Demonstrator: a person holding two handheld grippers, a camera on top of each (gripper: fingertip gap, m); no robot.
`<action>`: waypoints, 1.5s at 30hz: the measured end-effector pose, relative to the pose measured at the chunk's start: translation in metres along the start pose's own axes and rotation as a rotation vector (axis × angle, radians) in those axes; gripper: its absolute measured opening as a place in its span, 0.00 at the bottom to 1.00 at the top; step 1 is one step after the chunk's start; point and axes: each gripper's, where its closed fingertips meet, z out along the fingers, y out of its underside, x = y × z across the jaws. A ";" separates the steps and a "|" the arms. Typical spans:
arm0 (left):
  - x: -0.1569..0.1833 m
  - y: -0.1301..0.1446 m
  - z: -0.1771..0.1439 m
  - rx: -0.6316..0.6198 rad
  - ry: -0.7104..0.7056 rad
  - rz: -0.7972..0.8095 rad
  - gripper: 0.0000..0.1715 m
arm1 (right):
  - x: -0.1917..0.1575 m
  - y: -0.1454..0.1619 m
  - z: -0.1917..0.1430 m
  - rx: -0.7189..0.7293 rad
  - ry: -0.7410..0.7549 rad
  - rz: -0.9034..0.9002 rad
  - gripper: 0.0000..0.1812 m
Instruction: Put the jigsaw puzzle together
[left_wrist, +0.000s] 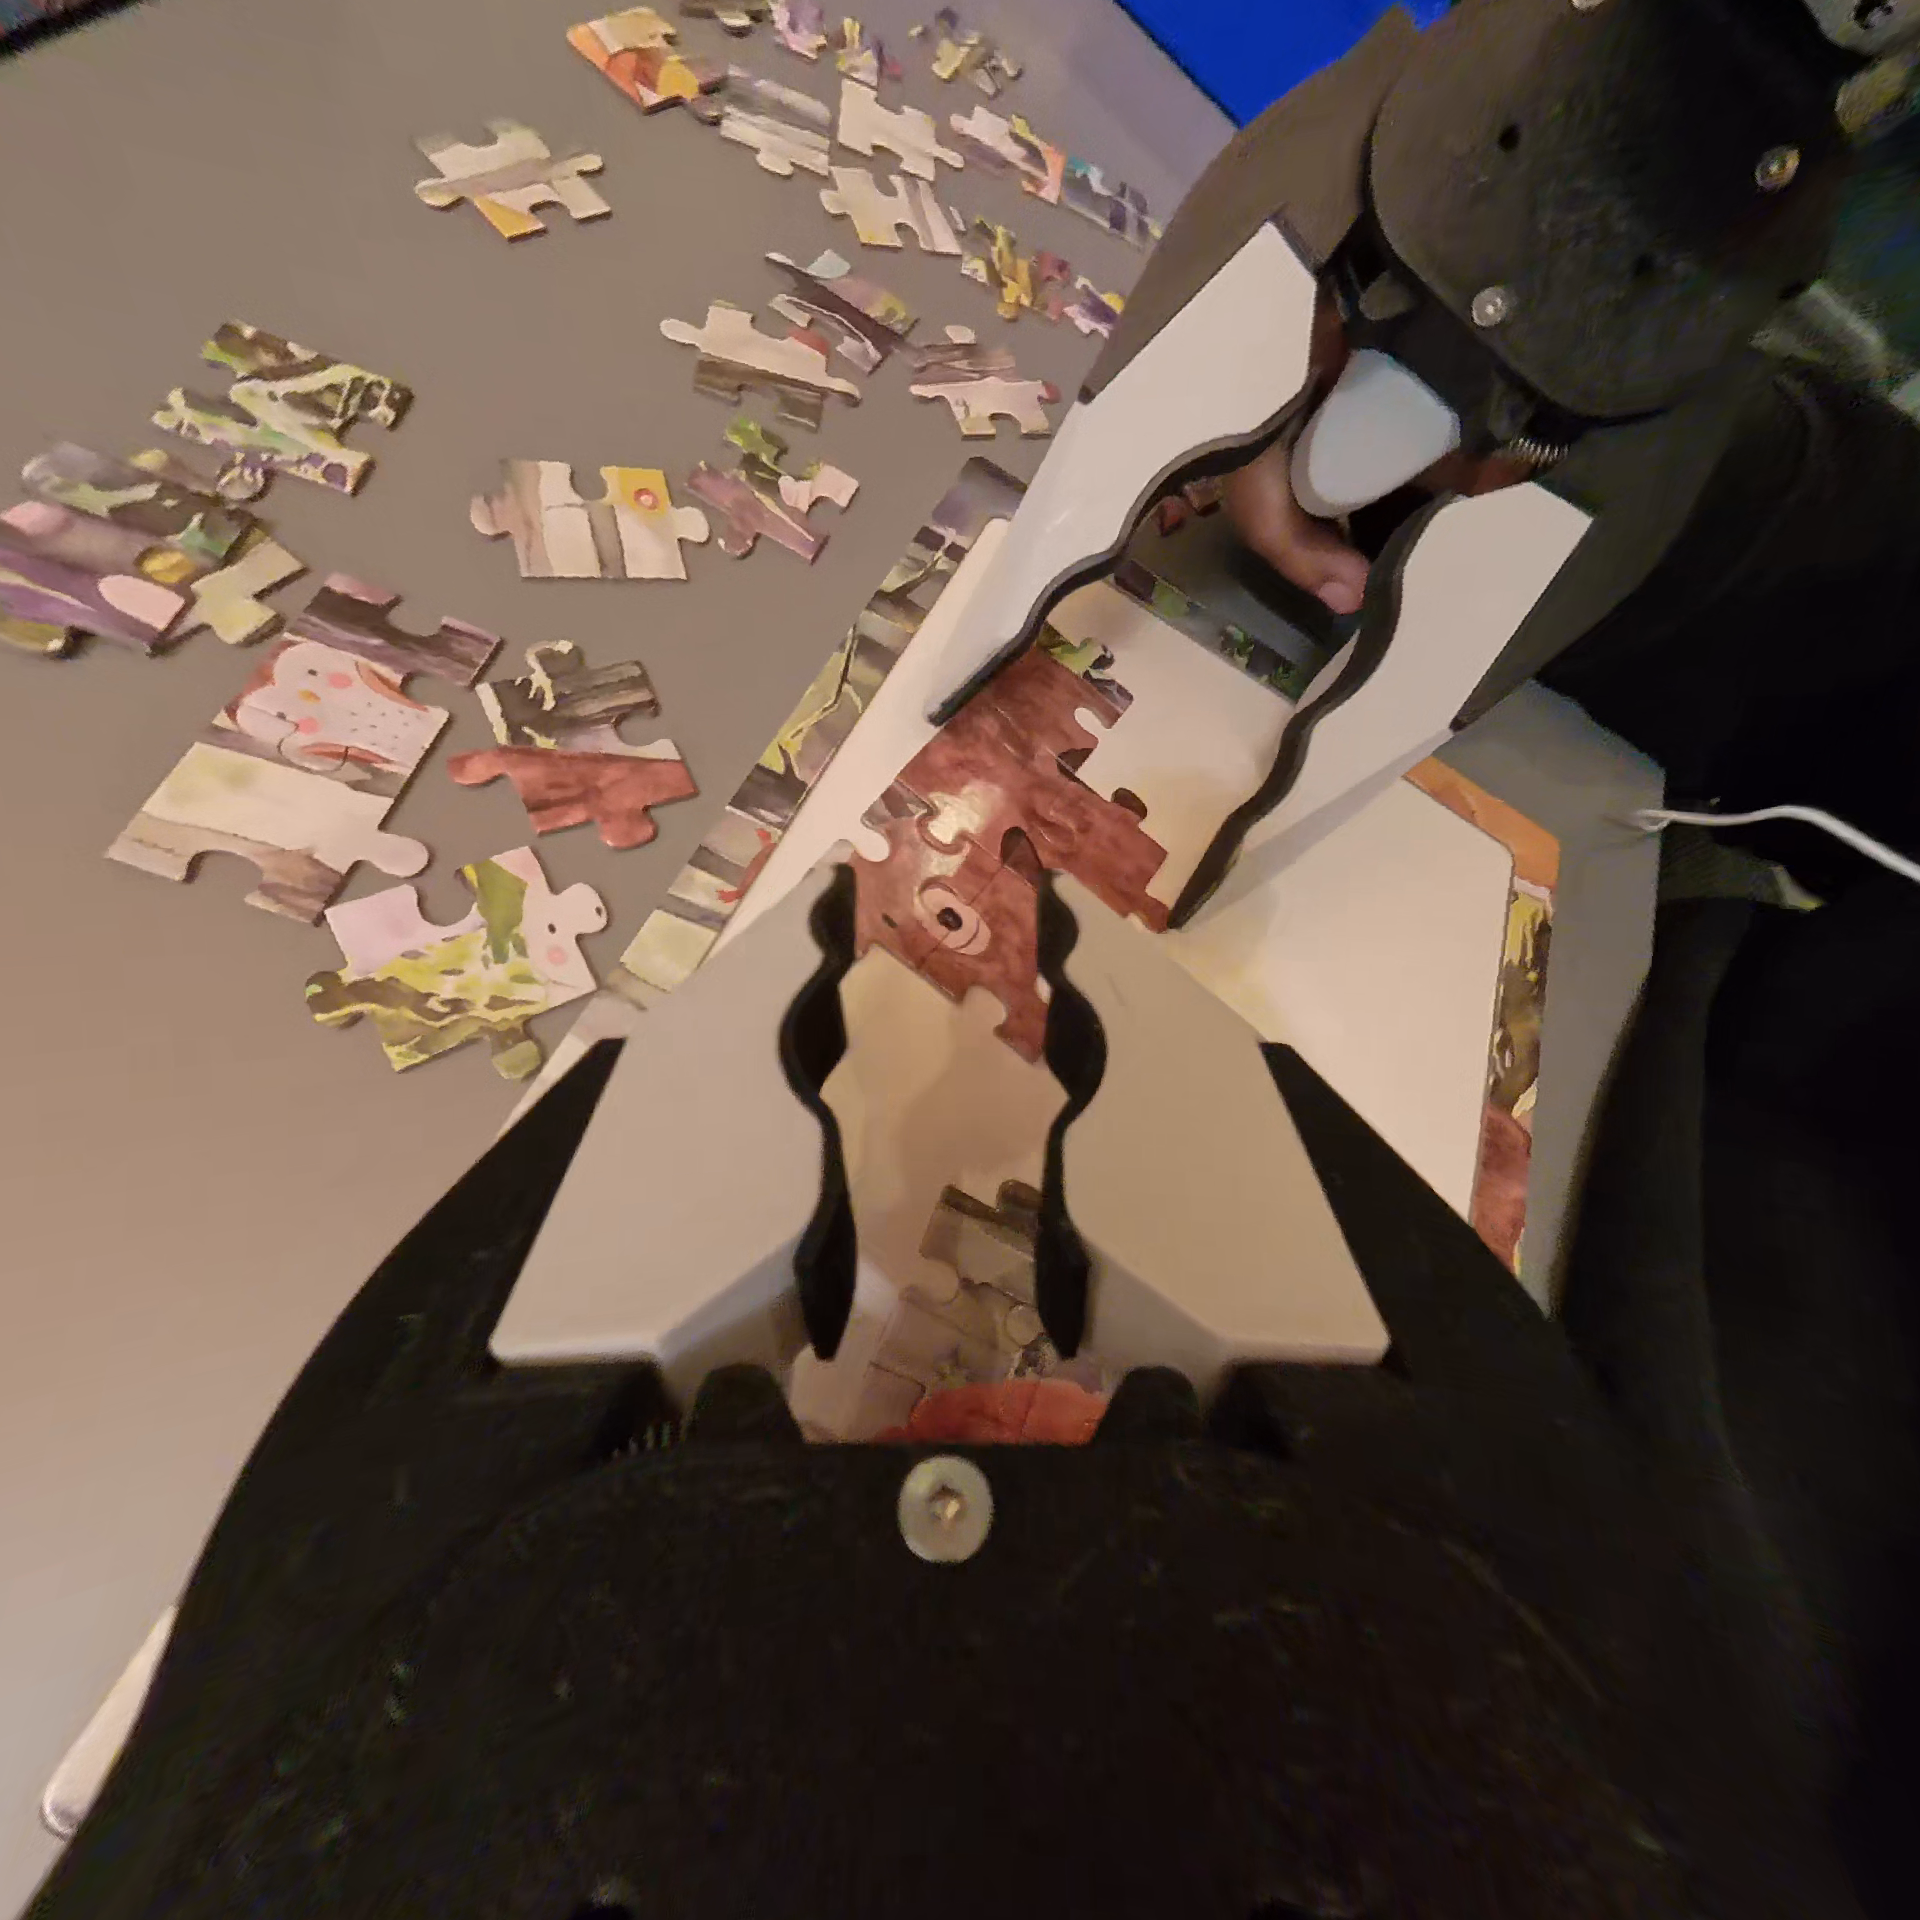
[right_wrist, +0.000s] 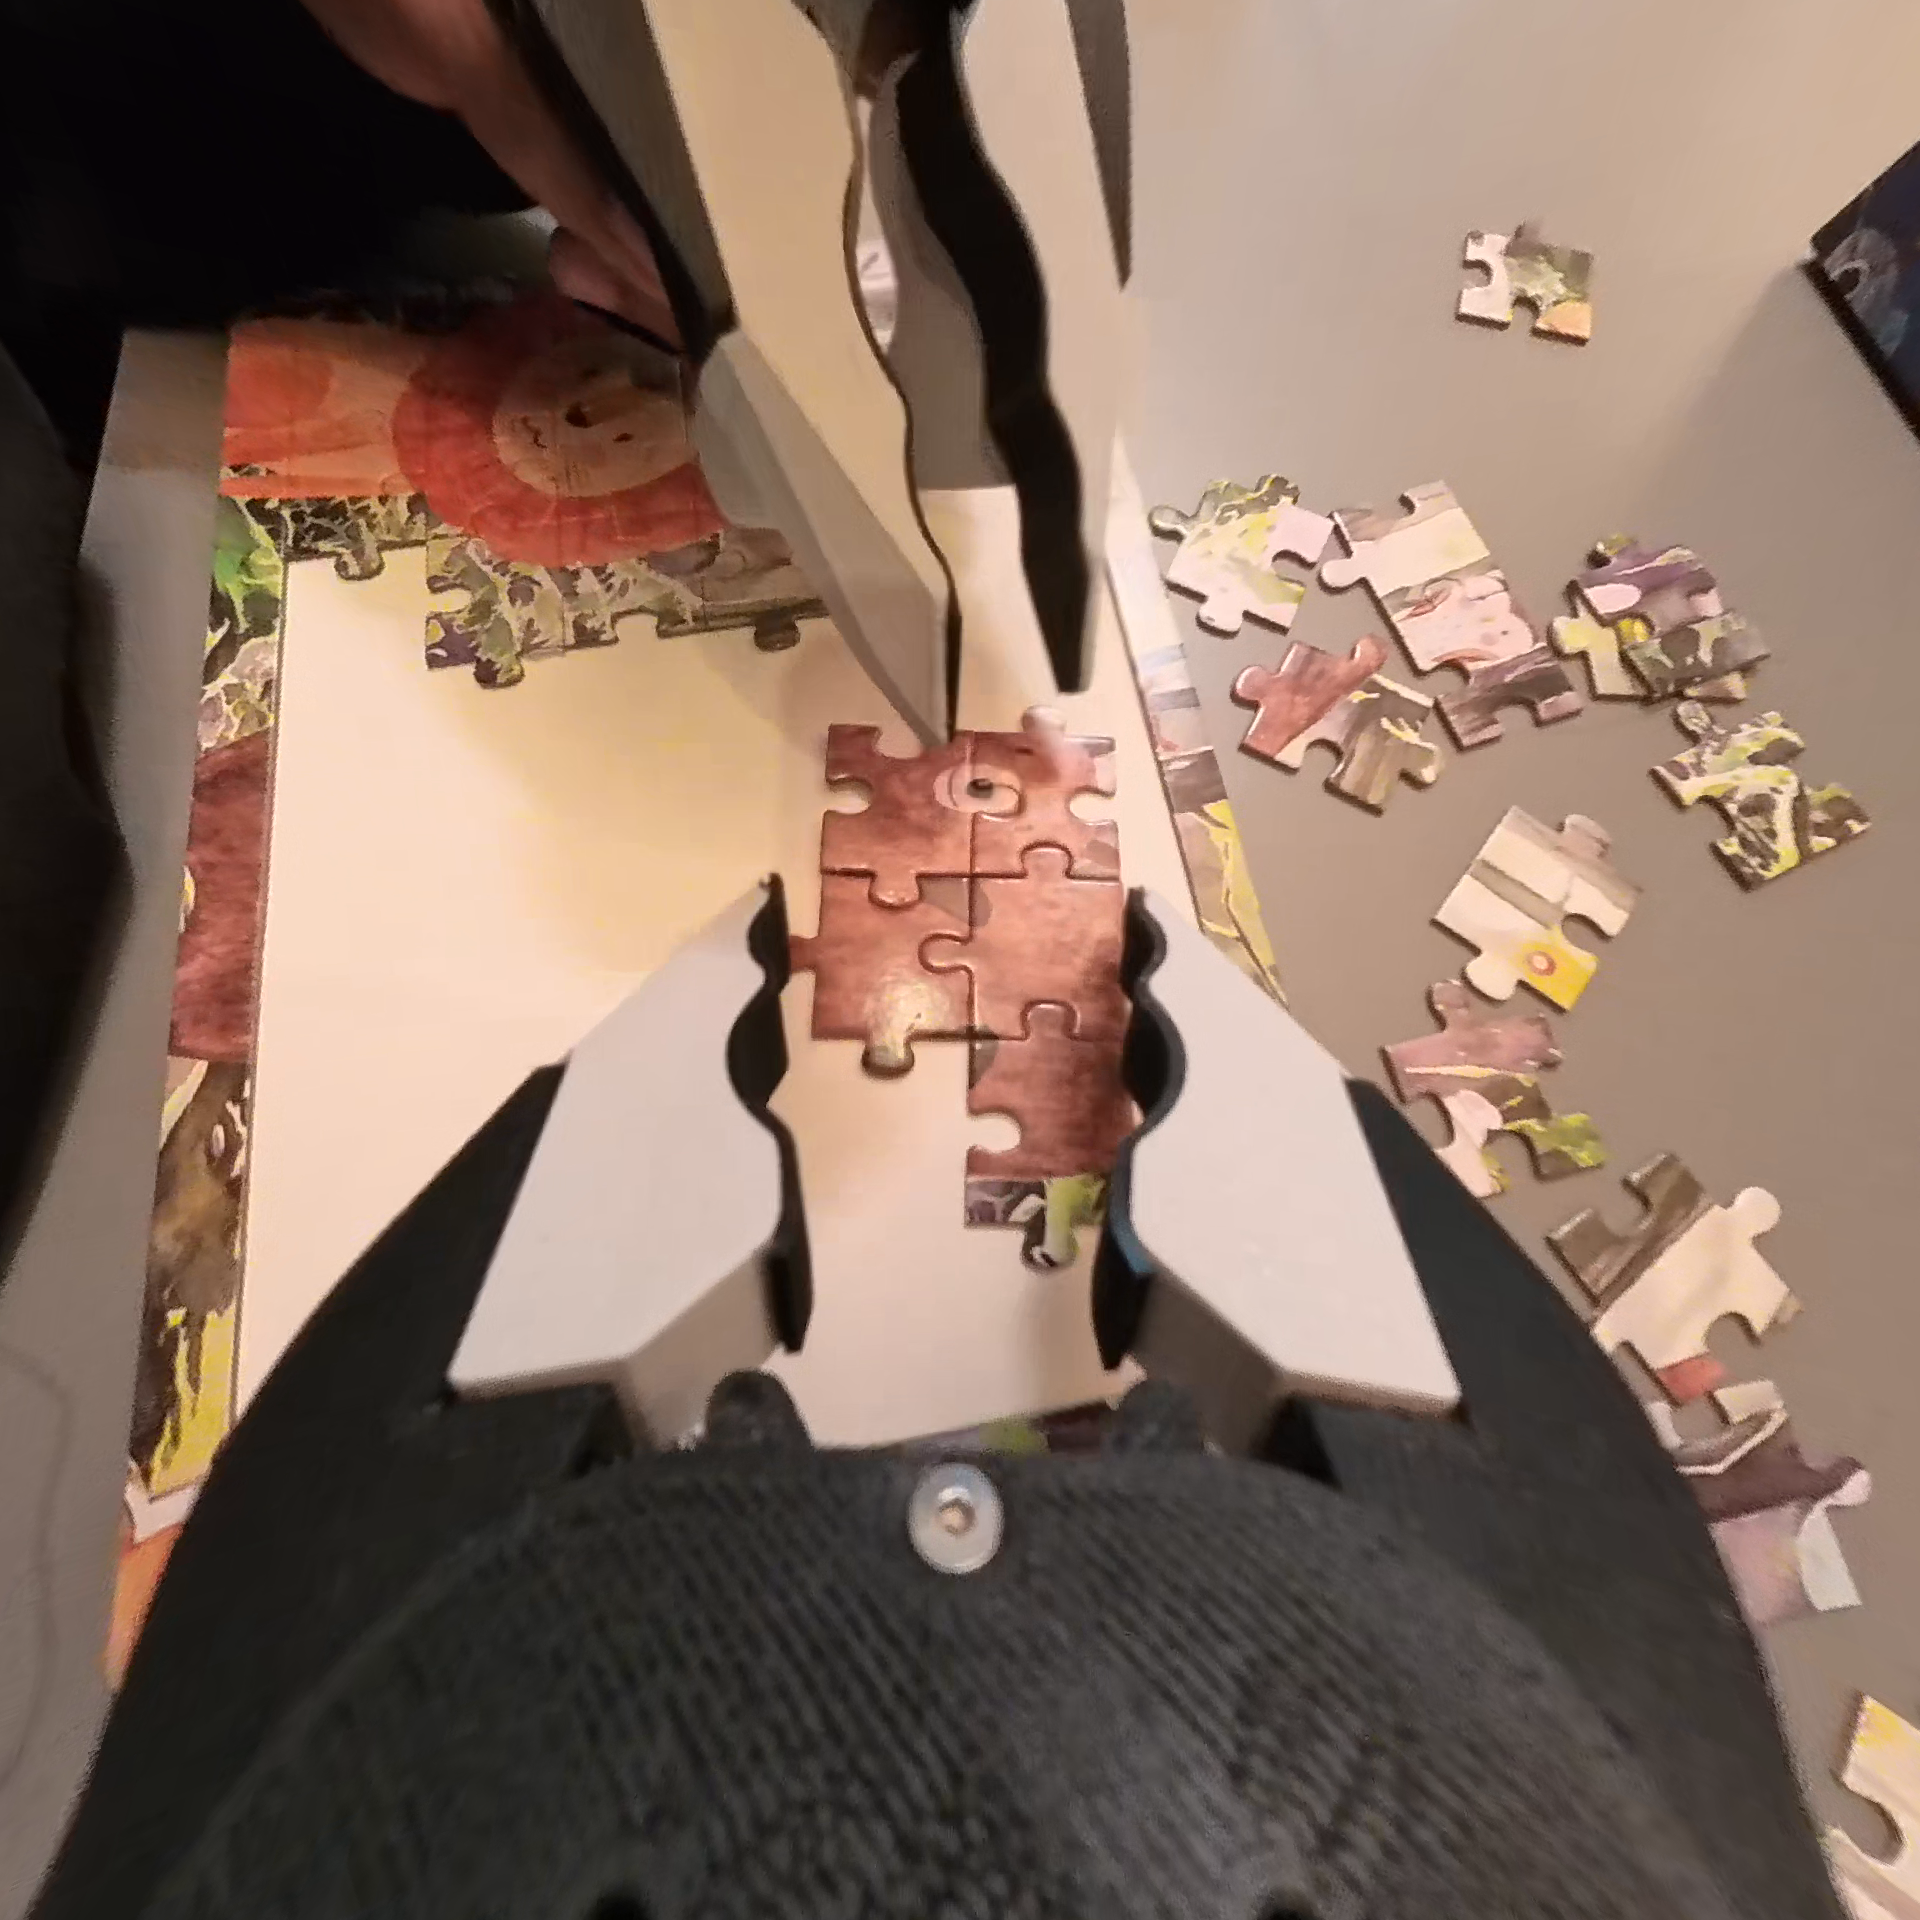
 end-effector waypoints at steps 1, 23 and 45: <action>0.001 0.002 0.001 -0.016 -0.014 0.025 0.15 | 0.000 0.000 0.000 -0.001 0.003 0.002 0.34; 0.003 0.021 0.014 -0.156 -0.109 0.151 0.00 | 0.005 -0.004 0.016 0.002 0.067 0.032 0.00; 0.003 0.021 0.014 -0.149 -0.099 0.139 0.00 | 0.030 0.001 0.011 -0.019 0.179 0.096 0.00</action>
